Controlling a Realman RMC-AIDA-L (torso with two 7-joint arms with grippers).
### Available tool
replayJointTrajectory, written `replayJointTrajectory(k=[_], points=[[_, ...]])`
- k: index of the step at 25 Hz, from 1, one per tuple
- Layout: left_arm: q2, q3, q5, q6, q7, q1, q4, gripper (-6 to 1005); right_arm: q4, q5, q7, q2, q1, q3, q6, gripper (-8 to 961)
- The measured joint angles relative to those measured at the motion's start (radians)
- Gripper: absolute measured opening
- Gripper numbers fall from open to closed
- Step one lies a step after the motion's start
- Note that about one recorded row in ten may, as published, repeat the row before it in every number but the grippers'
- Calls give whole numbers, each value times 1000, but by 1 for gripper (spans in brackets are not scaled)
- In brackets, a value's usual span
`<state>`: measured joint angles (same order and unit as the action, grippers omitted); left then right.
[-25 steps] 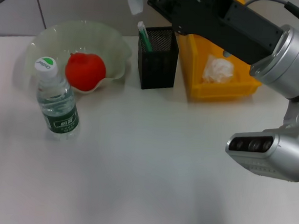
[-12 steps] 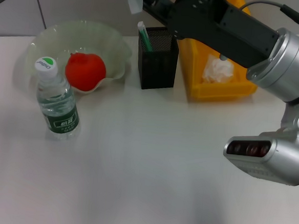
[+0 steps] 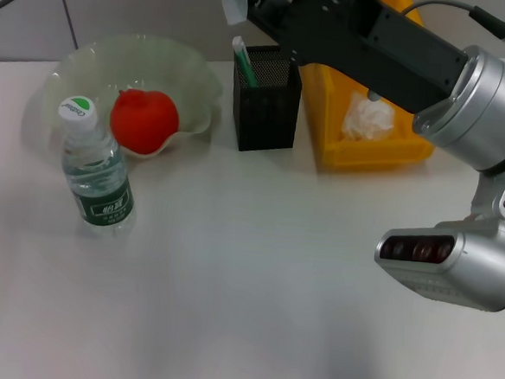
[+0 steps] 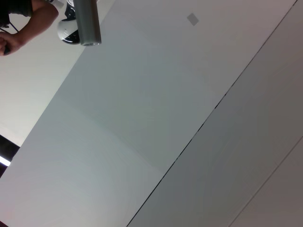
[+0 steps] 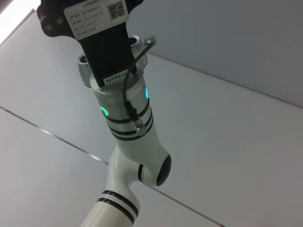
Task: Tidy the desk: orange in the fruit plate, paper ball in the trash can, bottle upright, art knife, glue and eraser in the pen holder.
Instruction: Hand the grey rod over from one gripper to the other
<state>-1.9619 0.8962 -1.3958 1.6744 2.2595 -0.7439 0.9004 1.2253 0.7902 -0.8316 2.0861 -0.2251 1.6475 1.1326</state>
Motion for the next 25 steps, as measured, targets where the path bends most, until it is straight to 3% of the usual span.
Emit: replayJointTrajectory(k=[4,25], points=[[0,0,0,1,0,0,0,149,0,0,-1,0,0,0,0,236],[-5,1,0,7,-13,-3,0,157,0,0,-3,0,-2,-4,1,193]])
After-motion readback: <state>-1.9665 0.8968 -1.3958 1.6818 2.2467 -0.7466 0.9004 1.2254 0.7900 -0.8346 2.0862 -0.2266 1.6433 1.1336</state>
